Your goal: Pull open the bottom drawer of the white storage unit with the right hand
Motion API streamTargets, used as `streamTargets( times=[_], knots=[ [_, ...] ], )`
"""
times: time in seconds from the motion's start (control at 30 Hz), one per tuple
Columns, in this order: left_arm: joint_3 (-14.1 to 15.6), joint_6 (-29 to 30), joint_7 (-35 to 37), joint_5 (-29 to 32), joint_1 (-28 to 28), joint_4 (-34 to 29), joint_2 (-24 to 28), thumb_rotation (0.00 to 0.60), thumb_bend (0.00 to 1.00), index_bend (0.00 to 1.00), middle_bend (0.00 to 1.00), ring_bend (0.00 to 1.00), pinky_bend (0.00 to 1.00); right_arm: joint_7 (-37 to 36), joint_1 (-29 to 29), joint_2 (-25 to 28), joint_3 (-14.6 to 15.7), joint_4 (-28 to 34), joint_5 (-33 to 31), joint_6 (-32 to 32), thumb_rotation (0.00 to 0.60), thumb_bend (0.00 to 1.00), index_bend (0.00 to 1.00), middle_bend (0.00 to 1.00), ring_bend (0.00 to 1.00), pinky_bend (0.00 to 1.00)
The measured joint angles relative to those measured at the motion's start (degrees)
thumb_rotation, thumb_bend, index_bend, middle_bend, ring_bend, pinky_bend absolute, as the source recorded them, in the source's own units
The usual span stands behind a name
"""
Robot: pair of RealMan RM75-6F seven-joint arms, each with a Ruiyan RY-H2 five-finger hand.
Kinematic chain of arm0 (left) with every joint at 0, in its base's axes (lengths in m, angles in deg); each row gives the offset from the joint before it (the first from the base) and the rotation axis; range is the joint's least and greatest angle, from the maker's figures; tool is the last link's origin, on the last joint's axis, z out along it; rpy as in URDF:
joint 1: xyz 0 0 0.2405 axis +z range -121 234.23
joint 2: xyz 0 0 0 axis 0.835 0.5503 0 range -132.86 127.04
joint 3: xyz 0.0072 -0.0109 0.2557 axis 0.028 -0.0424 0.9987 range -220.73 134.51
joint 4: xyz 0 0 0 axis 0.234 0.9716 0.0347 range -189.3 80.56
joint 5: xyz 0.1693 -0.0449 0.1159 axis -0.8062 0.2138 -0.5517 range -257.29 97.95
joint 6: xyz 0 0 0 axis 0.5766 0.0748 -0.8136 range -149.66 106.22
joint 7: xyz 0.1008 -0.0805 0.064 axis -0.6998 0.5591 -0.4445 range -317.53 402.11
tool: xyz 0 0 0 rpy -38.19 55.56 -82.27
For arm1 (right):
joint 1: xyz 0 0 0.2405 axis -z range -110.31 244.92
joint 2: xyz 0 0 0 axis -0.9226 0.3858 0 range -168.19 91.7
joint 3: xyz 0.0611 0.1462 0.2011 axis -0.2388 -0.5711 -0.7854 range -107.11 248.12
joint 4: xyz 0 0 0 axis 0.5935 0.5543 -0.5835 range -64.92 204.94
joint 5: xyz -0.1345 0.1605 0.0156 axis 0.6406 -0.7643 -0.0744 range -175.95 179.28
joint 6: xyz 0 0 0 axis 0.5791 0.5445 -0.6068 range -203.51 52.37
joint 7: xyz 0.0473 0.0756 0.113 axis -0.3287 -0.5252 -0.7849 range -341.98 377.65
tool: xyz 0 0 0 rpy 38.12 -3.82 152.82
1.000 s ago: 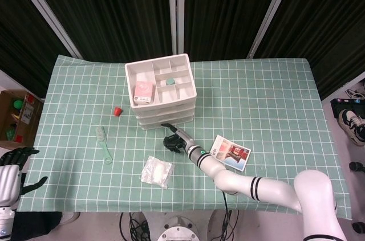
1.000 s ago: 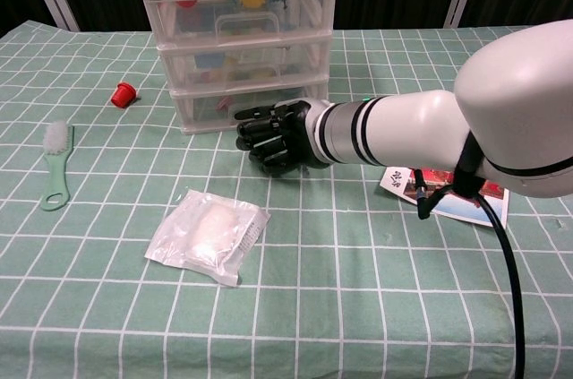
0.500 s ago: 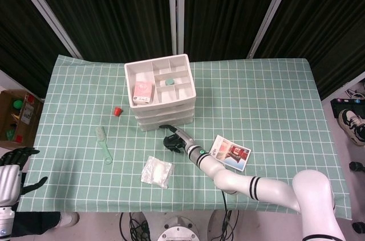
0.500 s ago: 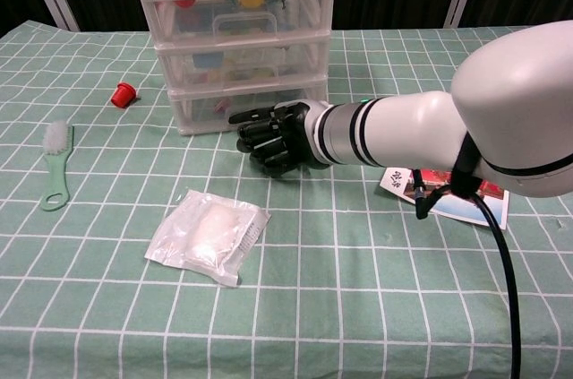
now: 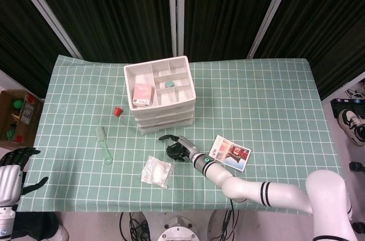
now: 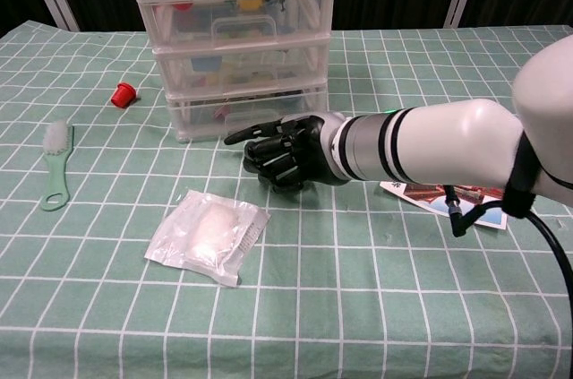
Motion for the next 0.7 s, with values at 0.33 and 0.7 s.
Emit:
streamTargets(
  times=[0.33, 0.7],
  knots=[
    [-0.05, 0.22, -0.03, -0.2, 0.0, -0.12, 0.08, 0.6, 0.03, 0.3, 0.25, 0.2, 0.2, 9.73, 2.08, 5.05, 3.3, 8.04, 11.76, -9.76, 0.6, 0.68, 0.07, 0.76, 0.76, 0.93],
    [-0.05, 0.26, -0.56, -0.09, 0.05, -0.68, 0.22, 0.6, 0.03, 0.3, 0.25, 0.2, 0.2, 26.56, -0.87, 5.94, 6.55, 8.59, 9.1, -18.75, 0.6, 0.68, 0.07, 0.76, 0.75, 0.93]
  ],
)
